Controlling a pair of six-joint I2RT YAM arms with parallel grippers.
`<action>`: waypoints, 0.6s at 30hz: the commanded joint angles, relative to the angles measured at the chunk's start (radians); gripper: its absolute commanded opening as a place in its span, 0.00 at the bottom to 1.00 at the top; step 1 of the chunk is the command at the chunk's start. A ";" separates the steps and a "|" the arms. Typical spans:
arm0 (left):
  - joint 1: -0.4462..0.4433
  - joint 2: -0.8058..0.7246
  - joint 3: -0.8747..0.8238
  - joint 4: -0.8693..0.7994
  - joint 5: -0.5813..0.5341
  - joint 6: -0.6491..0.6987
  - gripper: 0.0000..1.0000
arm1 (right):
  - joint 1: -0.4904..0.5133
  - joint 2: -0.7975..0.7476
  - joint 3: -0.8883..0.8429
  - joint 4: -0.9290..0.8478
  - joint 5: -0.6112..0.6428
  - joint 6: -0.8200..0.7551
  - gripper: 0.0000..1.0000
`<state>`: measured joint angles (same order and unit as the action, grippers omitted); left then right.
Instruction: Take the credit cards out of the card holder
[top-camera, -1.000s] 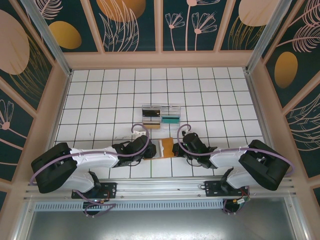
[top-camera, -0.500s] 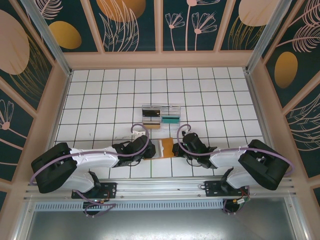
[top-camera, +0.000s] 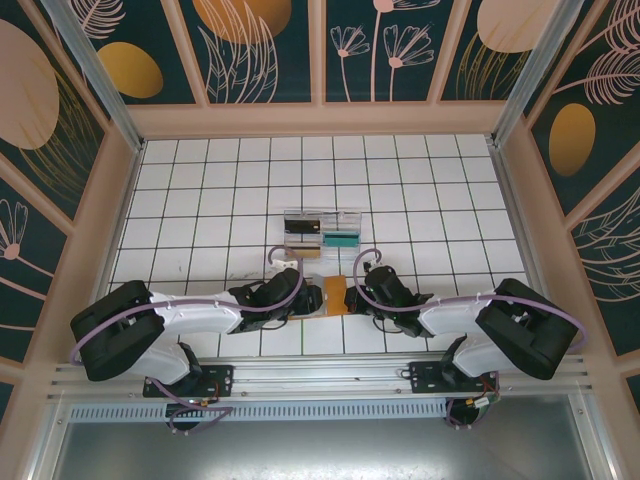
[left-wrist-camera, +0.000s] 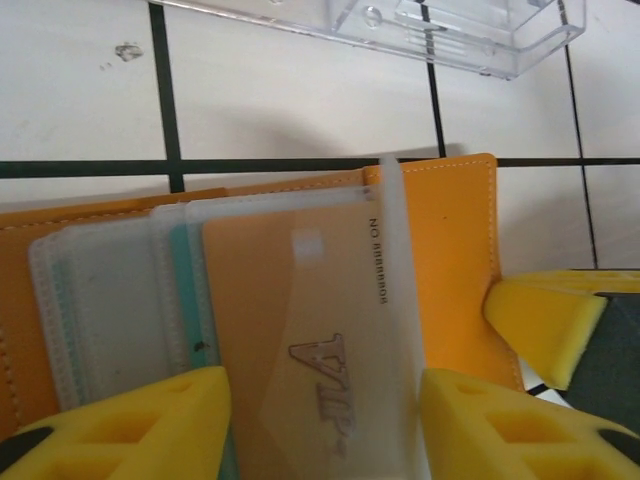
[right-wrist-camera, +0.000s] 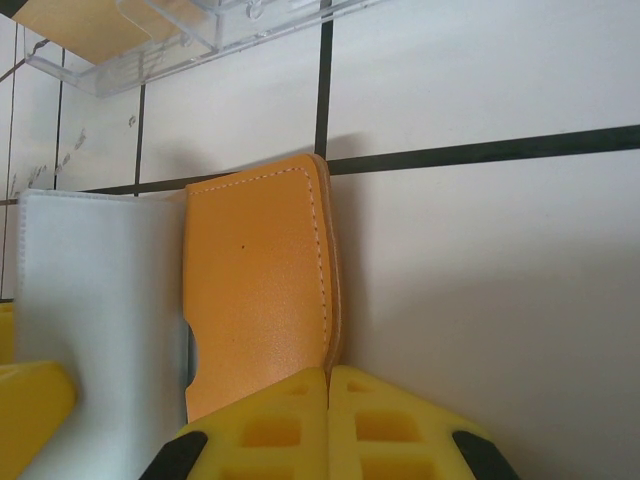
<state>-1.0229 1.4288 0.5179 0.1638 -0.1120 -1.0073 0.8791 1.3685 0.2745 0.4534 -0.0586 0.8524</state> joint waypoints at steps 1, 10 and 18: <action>0.001 0.007 -0.009 -0.003 0.033 0.004 0.66 | 0.011 0.012 0.010 -0.019 0.011 0.009 0.00; 0.001 -0.032 -0.007 -0.024 0.016 0.023 0.99 | 0.012 0.004 0.027 -0.048 0.029 0.005 0.01; 0.002 -0.072 0.015 -0.102 -0.036 0.042 0.99 | 0.008 -0.137 0.048 -0.189 0.144 -0.017 0.30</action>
<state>-1.0229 1.3888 0.5205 0.1619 -0.1013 -0.9874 0.8837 1.2961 0.2947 0.3515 0.0055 0.8463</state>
